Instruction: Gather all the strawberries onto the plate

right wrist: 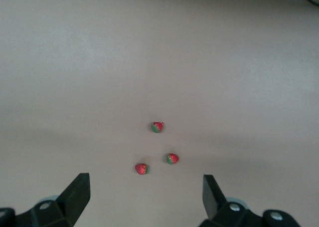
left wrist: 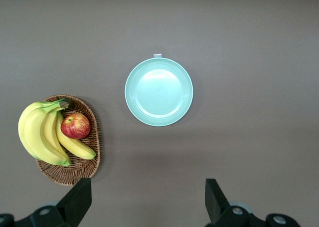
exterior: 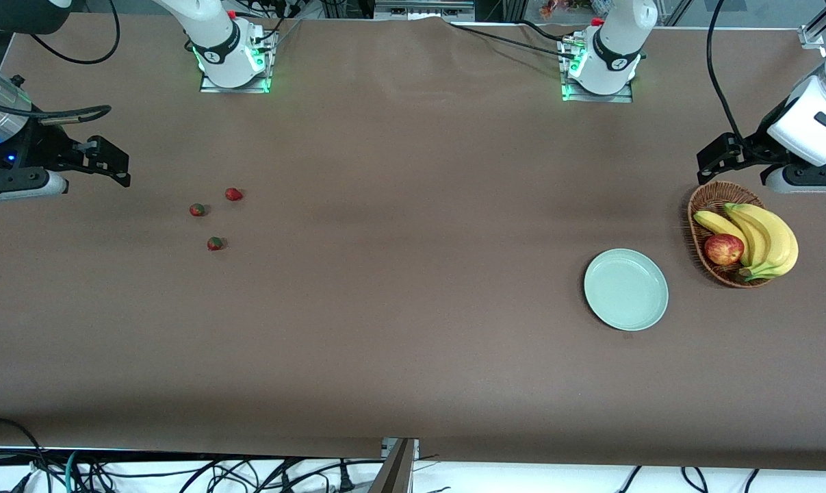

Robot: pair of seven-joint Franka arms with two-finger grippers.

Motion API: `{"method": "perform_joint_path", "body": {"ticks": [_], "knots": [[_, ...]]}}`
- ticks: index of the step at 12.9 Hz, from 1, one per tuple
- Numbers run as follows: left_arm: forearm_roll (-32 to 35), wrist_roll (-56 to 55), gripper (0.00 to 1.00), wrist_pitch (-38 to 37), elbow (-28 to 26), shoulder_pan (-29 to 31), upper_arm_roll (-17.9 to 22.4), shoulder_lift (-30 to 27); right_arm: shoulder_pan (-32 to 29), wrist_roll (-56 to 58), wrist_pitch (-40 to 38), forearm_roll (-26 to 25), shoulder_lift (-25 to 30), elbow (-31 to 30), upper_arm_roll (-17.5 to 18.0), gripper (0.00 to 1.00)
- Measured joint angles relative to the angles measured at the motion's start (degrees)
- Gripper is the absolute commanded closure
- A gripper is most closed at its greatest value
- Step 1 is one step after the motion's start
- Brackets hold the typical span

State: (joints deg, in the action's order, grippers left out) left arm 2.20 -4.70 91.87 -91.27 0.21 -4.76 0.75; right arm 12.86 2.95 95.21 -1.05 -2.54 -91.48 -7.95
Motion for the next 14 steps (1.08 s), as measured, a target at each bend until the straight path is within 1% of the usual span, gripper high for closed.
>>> {"method": "perform_joint_path", "body": {"ticks": [14], "knots": [[0.0,0.0,0.00,-1.1,0.0,-0.2,0.0,0.7,0.0,-0.2,0.2,0.0,0.0,0.0,0.0,0.01]]}}
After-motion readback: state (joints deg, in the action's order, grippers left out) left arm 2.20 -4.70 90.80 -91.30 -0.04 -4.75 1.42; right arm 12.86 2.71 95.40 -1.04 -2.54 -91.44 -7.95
